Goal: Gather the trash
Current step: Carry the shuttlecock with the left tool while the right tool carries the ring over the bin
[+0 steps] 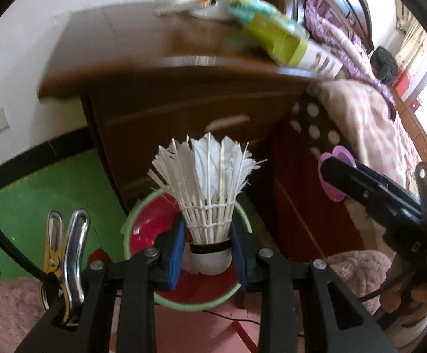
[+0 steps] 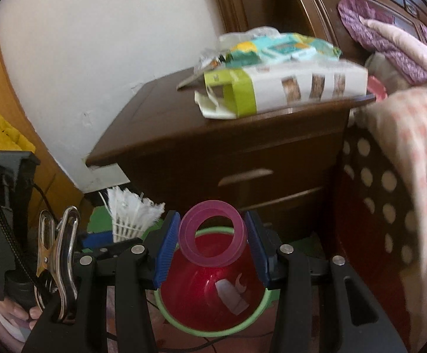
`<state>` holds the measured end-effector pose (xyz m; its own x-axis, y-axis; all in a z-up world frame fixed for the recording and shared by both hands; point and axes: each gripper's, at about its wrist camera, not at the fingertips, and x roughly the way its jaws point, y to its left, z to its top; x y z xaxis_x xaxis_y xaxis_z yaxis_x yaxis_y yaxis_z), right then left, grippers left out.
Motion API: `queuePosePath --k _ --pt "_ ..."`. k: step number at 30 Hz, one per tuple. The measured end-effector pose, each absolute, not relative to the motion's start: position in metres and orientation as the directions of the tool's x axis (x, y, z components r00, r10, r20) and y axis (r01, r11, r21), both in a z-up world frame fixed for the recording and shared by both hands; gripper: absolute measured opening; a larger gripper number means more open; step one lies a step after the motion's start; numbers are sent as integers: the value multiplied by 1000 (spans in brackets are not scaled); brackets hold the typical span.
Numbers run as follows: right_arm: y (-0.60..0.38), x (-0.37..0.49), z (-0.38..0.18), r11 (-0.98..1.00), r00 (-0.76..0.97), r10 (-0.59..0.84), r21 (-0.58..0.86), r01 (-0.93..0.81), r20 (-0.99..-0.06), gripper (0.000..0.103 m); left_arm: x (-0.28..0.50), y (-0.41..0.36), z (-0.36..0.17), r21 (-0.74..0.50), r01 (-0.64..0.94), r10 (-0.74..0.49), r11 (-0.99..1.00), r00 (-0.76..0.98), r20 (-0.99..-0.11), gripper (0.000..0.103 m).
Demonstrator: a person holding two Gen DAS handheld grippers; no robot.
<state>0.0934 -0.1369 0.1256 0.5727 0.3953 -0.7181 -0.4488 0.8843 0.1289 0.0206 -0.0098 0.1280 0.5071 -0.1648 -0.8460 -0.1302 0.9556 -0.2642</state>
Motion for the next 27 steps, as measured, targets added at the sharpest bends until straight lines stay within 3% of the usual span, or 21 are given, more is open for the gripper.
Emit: queuePosePath --k 12,27 --pt "-141 92 65 897 514 378 168 -408 -770 47 27 -12 68 -221 -167 -132 961 424 -896 30" --pt "-138 92 32 897 471 373 181 -403 -799 47 39 -12 25 -208 -189 -137 960 329 -934 30"
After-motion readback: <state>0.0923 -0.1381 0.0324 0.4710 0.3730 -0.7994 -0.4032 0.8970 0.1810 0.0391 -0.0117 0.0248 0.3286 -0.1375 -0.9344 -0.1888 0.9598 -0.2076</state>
